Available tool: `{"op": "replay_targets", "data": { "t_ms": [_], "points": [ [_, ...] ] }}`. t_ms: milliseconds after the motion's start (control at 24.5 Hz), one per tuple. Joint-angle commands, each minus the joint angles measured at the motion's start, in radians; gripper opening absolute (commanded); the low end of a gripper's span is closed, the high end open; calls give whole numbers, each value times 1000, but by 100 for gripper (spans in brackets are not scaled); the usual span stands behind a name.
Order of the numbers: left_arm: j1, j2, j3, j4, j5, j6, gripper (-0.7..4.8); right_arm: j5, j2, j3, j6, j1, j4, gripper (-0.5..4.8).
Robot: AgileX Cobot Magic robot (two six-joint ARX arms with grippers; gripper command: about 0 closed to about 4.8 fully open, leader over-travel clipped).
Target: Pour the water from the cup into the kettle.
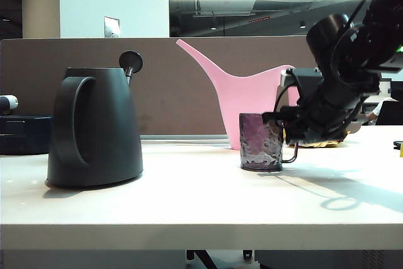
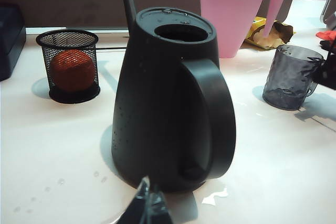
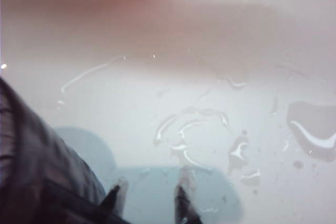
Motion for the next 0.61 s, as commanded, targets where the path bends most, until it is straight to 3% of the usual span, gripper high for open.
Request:
{"op": "replay_targets", "data": {
  "t_ms": [41,82,612],
  "points": [
    [0,1,3,14,1,0,-5,5,-30,1,-1,0,-11,194],
    [0,1,3,14,2,0,-5,5,-36,0,-1,0,-38,213],
    [0,1,3,14,7,0,-5,5,-139,0,-1,0,-263,211]
  ]
}}
